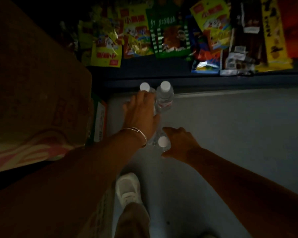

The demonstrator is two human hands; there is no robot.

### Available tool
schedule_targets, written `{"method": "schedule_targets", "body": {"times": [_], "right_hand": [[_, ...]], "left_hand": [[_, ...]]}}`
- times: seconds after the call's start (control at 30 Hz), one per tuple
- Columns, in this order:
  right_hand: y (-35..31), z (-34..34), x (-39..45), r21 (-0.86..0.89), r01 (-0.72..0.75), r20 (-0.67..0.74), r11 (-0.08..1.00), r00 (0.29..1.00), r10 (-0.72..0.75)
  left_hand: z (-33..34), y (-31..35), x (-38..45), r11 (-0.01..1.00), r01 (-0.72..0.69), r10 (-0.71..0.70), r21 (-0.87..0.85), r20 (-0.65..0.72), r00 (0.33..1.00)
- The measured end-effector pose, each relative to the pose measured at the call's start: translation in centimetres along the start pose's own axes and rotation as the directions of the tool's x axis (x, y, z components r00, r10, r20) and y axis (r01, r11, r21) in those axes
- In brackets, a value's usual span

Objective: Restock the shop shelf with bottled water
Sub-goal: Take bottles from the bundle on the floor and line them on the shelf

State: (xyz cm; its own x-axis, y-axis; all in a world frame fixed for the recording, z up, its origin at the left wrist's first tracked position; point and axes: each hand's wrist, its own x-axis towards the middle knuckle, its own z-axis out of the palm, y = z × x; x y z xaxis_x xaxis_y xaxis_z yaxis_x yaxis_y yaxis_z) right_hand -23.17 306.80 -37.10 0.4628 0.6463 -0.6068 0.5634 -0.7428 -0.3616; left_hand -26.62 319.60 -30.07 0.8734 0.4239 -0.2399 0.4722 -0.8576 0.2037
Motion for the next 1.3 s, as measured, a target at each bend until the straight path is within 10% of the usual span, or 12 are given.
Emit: {"method": "schedule_targets", "body": {"times": [0.3, 0.57, 1.3], "right_hand": [[0.8, 4.1, 2.5, 0.293, -0.042, -0.1, 0.955, 0.992, 0.074], [-0.4, -5.3, -3.3, 0.411, 0.073, -0.097, 0.909, 0.995, -0.036], [-23.7, -59.4, -40.9, 0.266, 0.554, -0.519, 0.789, 0.772, -0.367]], "left_hand": [[2.7, -1.3, 0.7, 0.997, -0.026, 0.023, -0.067, -0.045, 0.999], [-3.9, 1.5, 0.5, 0.999, -0.028, 0.029, -0.034, 0.033, 0.999], [-66.6, 12.9, -10.9, 0.958, -0.275, 0.252, -0.08, -0.225, 0.941]]}}
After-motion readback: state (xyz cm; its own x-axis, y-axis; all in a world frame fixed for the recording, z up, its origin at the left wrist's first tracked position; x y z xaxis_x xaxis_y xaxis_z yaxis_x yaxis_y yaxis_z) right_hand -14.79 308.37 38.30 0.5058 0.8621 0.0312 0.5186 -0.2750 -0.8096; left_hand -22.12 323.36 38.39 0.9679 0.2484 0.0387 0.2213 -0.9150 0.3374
